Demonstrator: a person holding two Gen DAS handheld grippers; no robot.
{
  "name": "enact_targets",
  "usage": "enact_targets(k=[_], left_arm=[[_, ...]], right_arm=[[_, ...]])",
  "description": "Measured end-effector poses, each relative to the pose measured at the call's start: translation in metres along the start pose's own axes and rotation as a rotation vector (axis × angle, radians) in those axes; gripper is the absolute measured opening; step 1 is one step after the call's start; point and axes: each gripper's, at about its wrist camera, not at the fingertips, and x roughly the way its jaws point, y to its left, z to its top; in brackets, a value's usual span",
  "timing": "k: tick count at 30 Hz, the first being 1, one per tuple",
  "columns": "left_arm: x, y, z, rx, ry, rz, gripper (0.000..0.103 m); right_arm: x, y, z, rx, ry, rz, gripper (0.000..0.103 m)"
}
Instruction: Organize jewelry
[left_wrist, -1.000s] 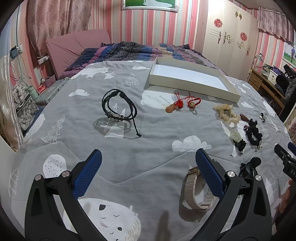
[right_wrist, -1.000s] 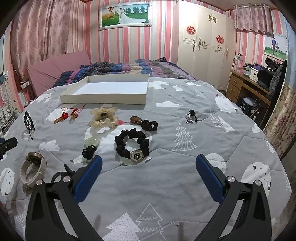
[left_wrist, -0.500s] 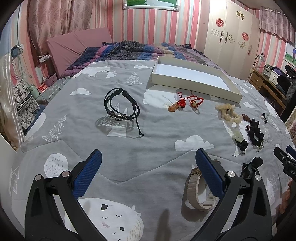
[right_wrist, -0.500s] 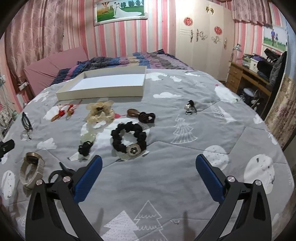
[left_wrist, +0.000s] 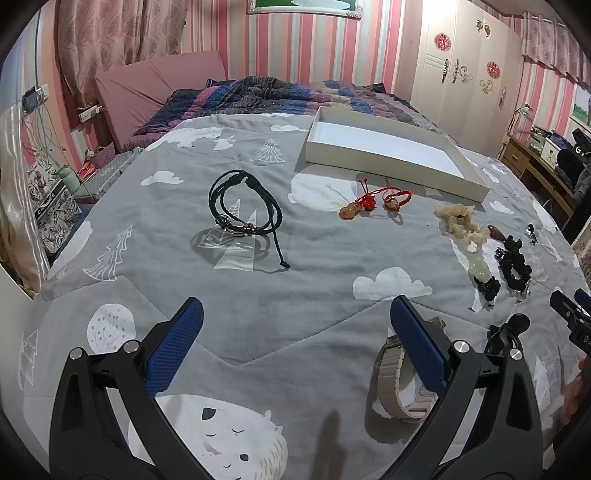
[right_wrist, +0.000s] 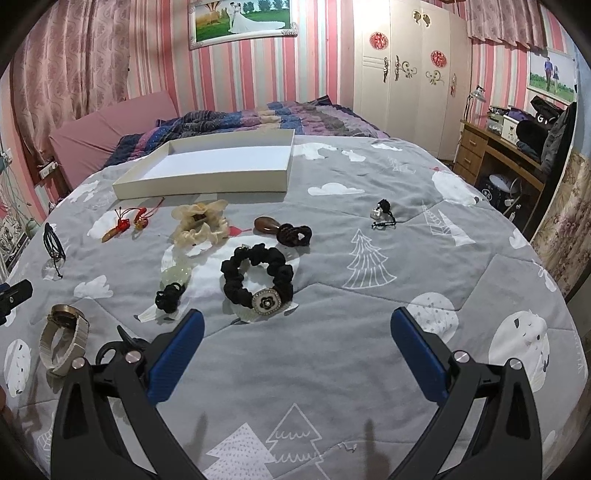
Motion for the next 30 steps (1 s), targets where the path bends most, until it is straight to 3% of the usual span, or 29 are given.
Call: enact_targets(k=[30], left_arm=[[0.011, -0.011, 0.030, 0.030, 0.008, -0.010, 0.100]], right_arm=[[0.019, -0.017, 0.027, 0.009, 0.009, -0.024, 0.101]])
